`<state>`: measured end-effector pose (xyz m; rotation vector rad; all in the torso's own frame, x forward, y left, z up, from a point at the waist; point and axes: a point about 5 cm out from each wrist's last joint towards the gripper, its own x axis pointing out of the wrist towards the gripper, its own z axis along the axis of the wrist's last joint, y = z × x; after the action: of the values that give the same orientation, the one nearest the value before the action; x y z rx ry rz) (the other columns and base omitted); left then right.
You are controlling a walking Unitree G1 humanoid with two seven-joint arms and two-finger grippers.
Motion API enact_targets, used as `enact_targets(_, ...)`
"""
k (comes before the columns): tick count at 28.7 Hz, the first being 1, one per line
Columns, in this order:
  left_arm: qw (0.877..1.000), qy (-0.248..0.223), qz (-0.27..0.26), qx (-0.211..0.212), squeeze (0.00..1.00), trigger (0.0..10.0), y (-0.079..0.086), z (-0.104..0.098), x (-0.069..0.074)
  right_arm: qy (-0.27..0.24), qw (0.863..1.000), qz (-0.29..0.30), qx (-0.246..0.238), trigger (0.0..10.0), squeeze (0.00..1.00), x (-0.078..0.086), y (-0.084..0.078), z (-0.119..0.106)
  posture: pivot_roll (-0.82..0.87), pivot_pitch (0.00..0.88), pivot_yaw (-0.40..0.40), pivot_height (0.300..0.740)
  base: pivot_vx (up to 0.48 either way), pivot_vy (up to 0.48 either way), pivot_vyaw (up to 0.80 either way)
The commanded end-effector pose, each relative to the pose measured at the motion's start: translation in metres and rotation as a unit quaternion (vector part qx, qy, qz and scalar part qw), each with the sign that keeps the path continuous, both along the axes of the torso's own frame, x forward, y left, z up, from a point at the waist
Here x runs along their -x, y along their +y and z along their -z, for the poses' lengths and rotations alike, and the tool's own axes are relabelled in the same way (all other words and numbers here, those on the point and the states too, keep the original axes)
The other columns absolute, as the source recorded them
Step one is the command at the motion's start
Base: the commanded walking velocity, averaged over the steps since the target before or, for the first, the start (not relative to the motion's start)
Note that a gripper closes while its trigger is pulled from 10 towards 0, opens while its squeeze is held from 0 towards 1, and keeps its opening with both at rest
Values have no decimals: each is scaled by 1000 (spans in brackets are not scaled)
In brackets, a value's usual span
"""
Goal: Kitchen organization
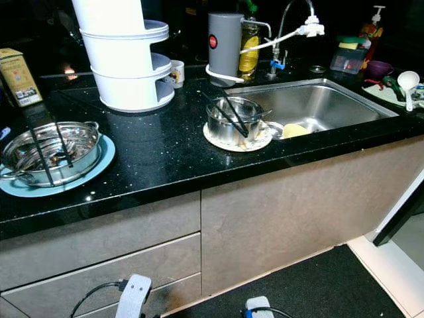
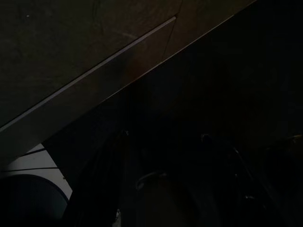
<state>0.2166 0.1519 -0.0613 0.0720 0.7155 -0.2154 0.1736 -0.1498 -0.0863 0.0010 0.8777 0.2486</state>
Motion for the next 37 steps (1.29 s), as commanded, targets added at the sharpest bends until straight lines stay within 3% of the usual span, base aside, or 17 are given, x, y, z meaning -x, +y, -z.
enact_targets(1,1000,3,-5,-1,0,10000,1,2,4,9,1000,-9,7,10000,0,5,0,3,-30,63,-44,740,0,0,0)
enact_targets(34,1000,-3,-2,-2,0,10000,-3,2,4,14,1000,-3,1,10000,0,5,-1,3,-21,72,-71,740,0,0,0)
enact_targets(37,1000,-22,0,8,0,10000,-5,-1,4,6,1000,-16,12,10000,0,5,-6,2,-15,56,-80,740,0,0,0)
